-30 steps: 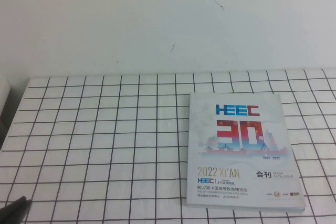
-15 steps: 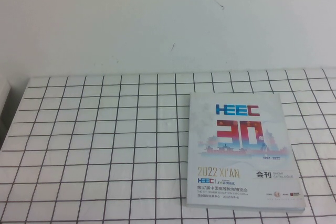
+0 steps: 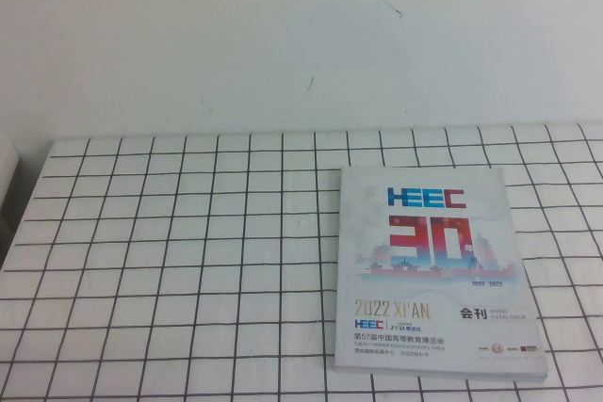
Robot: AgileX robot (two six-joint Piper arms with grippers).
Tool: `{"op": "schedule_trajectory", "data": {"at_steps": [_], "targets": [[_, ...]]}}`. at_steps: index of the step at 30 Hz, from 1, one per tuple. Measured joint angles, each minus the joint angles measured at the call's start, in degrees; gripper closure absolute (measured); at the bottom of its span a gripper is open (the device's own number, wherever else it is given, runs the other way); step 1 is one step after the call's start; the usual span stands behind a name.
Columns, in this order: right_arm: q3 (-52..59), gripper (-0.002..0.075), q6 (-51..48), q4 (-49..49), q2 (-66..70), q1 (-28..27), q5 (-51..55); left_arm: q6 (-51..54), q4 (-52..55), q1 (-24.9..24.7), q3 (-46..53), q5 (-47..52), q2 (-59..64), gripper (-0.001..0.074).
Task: Close book
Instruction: 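Close the open booklet and leave it lying on the table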
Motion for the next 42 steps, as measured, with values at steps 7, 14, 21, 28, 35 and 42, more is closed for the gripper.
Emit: {"op": "schedule_trajectory", "data": {"at_steps": [7,14,21,28,35,42], "targets": [[0.0,0.0729,0.0,0.0,0.0,0.0,0.0,4.0,0.1,0.0,0.0,0.0,-0.1,0.0739],[0.0,0.0729,0.0,0.1,0.0,0.0,0.0,6.3,0.0,0.0,0.0,0.1,-0.1,0.0739],[0.0,0.0729,0.0,0.1,0.0,0.0,0.0,6.5,0.0,0.0,0.0,0.1,-0.1,0.0739],[0.0,0.0729,0.0,0.2,0.0,0.0,0.0,6.3,0.0,0.0,0.0,0.1,-0.1,0.0739],[0.5,0.0729,0.0,0.2,0.0,0.0,-0.6,6.1,0.0,0.0,0.0,0.1,-0.1,0.0739],[8.9,0.0729,0.0,0.2,-1.9,-6.2,-8.7,6.0,0.0,-0.1,0.0,0.2,-0.1,0.0739]]}}
